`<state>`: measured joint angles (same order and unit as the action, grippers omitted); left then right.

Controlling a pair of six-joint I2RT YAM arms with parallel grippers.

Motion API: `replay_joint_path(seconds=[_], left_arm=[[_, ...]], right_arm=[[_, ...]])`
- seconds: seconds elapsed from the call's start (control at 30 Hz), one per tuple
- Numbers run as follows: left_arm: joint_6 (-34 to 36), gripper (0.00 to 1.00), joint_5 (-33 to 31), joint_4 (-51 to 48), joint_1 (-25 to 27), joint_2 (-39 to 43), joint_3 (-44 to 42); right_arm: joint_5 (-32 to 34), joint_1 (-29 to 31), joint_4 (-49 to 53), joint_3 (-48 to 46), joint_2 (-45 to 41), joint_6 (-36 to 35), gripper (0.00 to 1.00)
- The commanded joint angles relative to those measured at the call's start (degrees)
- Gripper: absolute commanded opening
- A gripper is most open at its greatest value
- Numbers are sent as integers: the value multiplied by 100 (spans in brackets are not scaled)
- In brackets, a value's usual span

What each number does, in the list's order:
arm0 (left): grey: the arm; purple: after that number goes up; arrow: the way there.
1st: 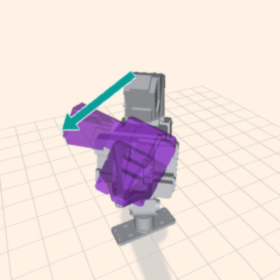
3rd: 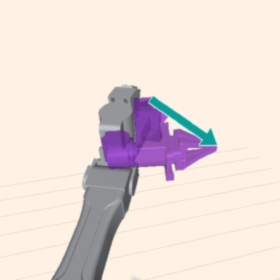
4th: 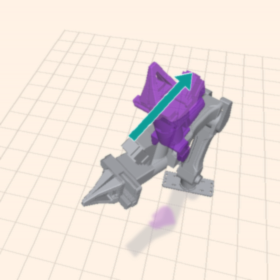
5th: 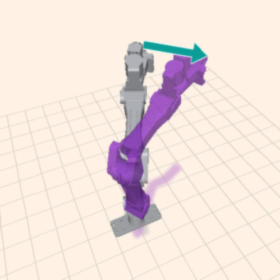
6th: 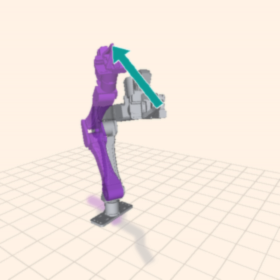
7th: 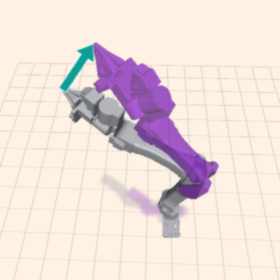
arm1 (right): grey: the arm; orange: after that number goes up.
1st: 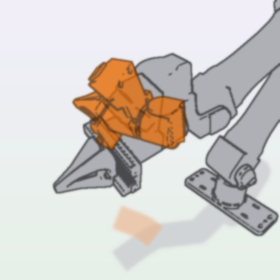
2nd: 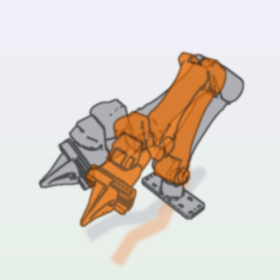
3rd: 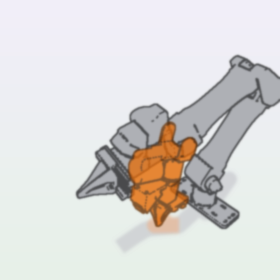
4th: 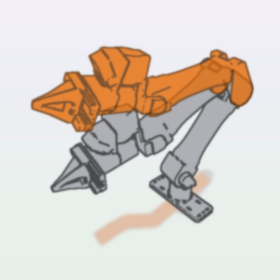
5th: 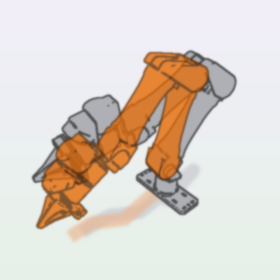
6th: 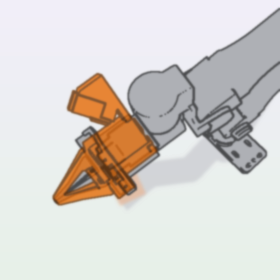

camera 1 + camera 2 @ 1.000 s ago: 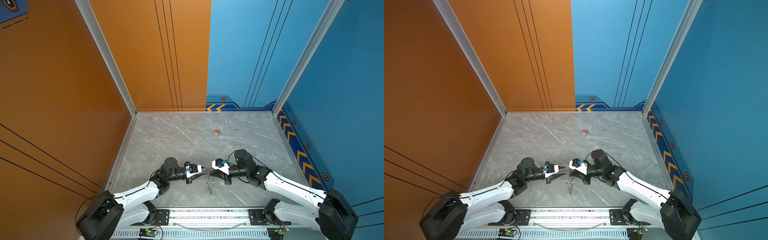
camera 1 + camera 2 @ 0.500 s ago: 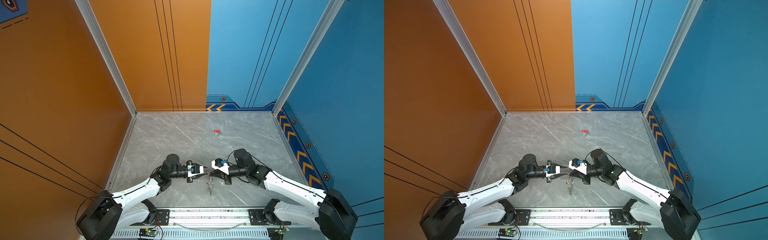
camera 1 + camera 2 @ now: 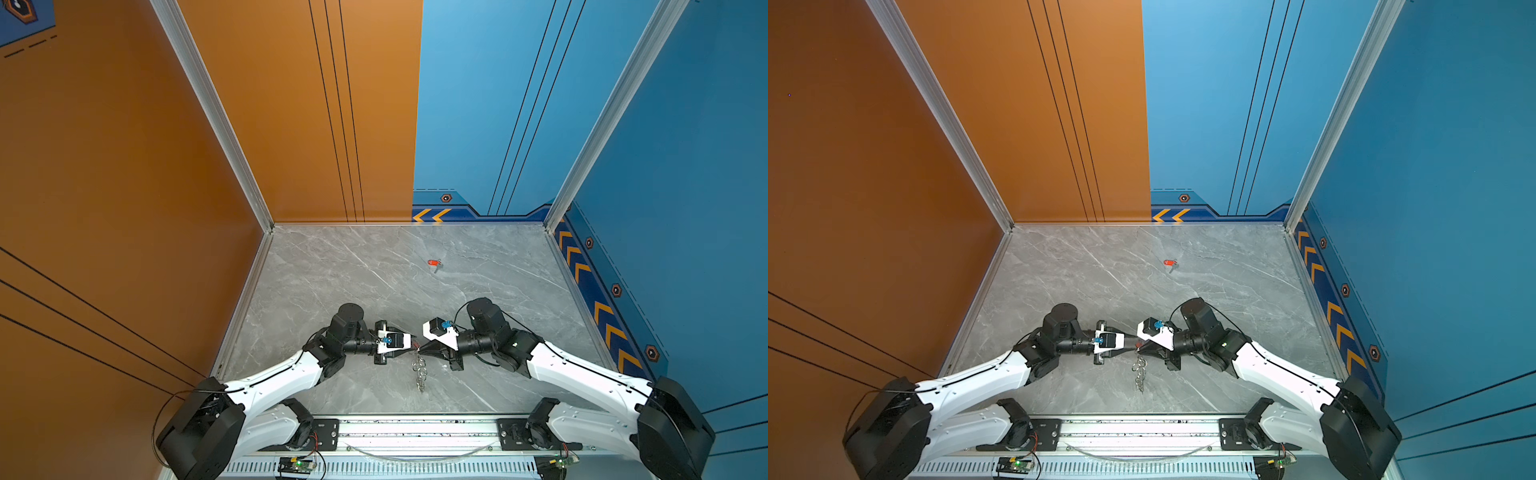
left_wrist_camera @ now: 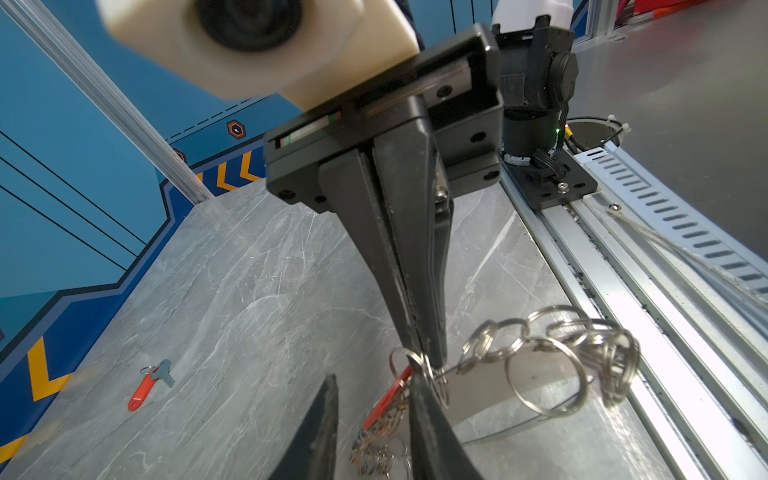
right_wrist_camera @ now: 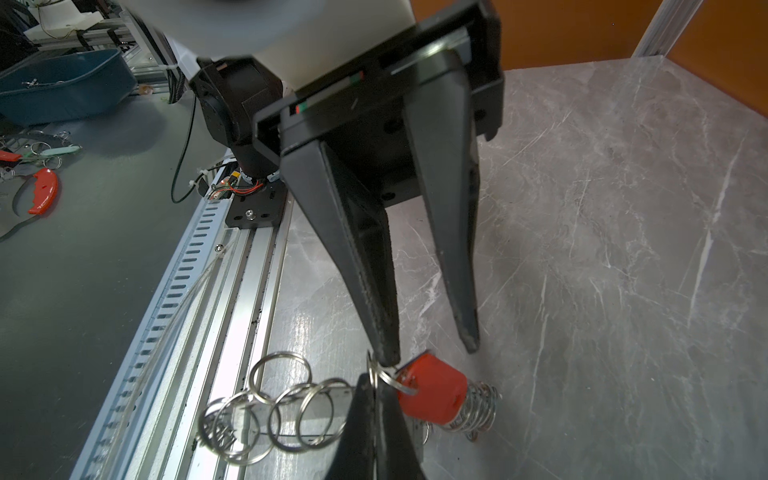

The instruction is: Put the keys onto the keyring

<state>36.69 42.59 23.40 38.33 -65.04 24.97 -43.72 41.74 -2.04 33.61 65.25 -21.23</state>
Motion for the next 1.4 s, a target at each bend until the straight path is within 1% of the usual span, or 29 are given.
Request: replay_joint_path(seconds=[0.0, 0.1, 0.13, 0.2, 0.23, 0.27, 0.33, 0.37, 0.47, 0.6, 0.67, 0.77, 1.0, 1.07, 1.37], left_arm=[[17, 31, 21, -279, 3, 136, -61], [-411, 33, -454, 71, -18, 357, -193], [-657, 34, -743, 298, 24, 454, -253], [-1287, 29, -1275, 576, 175, 656, -301], [-1675, 28, -1608, 578, 320, 771, -271], [-2198, 28, -2073, 561, 487, 859, -228], [-3130, 28, -2769, 161, 668, 1042, -98], [-3603, 28, -2995, -142, 725, 1135, -35], [-4236, 33, -3280, -861, 943, 1412, 41], [-4500, 44, -3555, -1597, 1242, 1472, 350], [-4636, 46, -3542, -1886, 1295, 1324, 632], [-4764, 48, -3404, -2022, 1360, 1003, 904], [-4762, 46, -3458, -2343, 1515, 426, 1240], [-4740, 45, -3485, -2410, 1524, 411, 1235], [-4592, 45, -3479, -2910, 1504, 482, 1266]], right_arm=[[139, -43, 130, 139, -11, -65, 0], [245, -35, 133, 148, -12, -65, 0], [305, -19, 119, 138, -18, -65, 0], [439, 9, 82, 121, -47, -65, 0], [532, 23, 64, 107, -72, -65, 0], [610, 34, 37, 94, -98, -69, 0], [672, 52, -10, 68, -133, -66, 0], [670, 54, -37, 59, -136, -57, 0], [694, 102, -94, 41, -136, -63, 0], [707, 157, -175, 15, -101, -82, 0], [738, 177, -160, 6, -91, -99, 0], [751, 207, -156, -7, -126, -109, 0], [778, 230, -165, -38, -177, -114, 0], [795, 226, -166, -36, -164, -120, 0], [821, 230, -183, -28, -101, -135, 0]])
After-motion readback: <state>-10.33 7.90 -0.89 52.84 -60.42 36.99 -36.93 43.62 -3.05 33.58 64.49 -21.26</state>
